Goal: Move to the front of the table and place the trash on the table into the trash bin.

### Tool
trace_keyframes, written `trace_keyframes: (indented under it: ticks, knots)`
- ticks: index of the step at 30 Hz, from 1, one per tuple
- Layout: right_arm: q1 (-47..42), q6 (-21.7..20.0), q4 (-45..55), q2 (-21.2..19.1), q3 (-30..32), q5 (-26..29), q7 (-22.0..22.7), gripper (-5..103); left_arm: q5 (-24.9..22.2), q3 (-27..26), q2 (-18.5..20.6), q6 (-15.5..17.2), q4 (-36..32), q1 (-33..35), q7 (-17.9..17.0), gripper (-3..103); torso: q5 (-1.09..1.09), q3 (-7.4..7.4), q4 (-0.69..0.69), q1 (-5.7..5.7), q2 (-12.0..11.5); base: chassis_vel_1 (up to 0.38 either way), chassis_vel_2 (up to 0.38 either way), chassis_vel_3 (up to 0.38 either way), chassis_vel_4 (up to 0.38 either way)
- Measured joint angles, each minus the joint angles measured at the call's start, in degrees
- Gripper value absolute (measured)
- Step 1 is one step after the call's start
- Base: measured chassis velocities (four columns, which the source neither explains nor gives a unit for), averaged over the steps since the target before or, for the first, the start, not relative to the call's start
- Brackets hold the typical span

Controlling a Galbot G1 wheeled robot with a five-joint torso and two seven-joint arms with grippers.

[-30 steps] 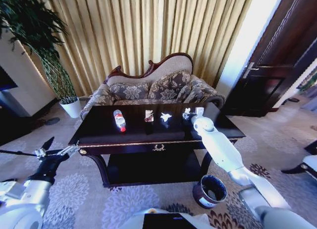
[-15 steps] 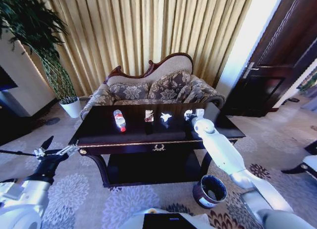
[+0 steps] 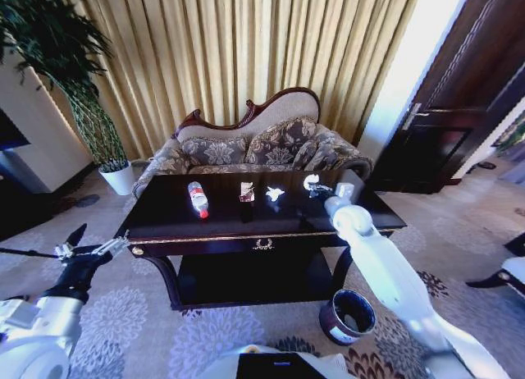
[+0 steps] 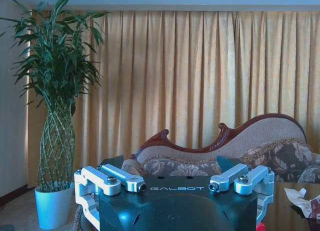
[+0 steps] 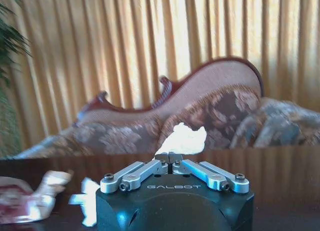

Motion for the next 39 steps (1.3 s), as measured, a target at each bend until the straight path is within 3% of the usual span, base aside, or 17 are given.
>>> trace_keyframes:
  ticks: [6,10,14,17,20,24,39]
  knots:
    - [-13.4,0.0,11.0,0.6,9.6,0.1,-2.1,0,0.2,1.5,0.2,1.3,0.0,-1.1,-0.9,100,0.0,-0.01,0.01,0.0,0.0,0.0,0.0,0.0,0.0]
    - [-17.1,0.2,13.6,1.3,12.2,-0.2,-2.2,0,0.3,2.6,0.1,1.8,0.0,-1.7,-1.3,100,0.0,0.0,0.0,0.0,0.0,0.0,0.0,0.0,0.0]
    - [-24.5,3.5,18.7,2.8,16.0,-2.0,-2.2,0,0.4,4.6,-0.1,2.4,0.0,-2.0,-1.8,100,-0.01,0.0,0.02,0.0,0.0,0.0,0.0,0.0,0.0]
    - [-26.8,5.2,19.7,3.6,16.5,-3.2,-2.4,0,0.4,5.0,-0.1,2.4,0.0,-2.1,-1.9,100,0.0,0.0,0.02,0.0,0.0,0.0,0.0,0.0,0.0]
    - [-32.1,9.6,21.5,5.7,17.0,-7.5,-3.9,0,0.4,5.9,0.4,2.4,0.0,-2.5,-2.4,100,0.0,0.0,0.0,0.0,0.0,0.0,0.0,0.0,0.0]
    - [-35.1,11.2,23.4,7.2,17.3,-10.7,-4.2,0,0.4,6.1,1.1,2.5,0.0,-2.8,-2.9,100,0.0,0.0,0.01,0.0,0.0,0.0,0.0,0.0,0.0]
    - [-37.3,11.2,27.3,9.5,16.9,-14.0,-4.1,0,-0.1,4.7,2.1,3.2,0.0,-2.4,-2.9,100,0.0,0.01,0.01,0.01,0.0,0.027,-0.024,-0.025,0.03]
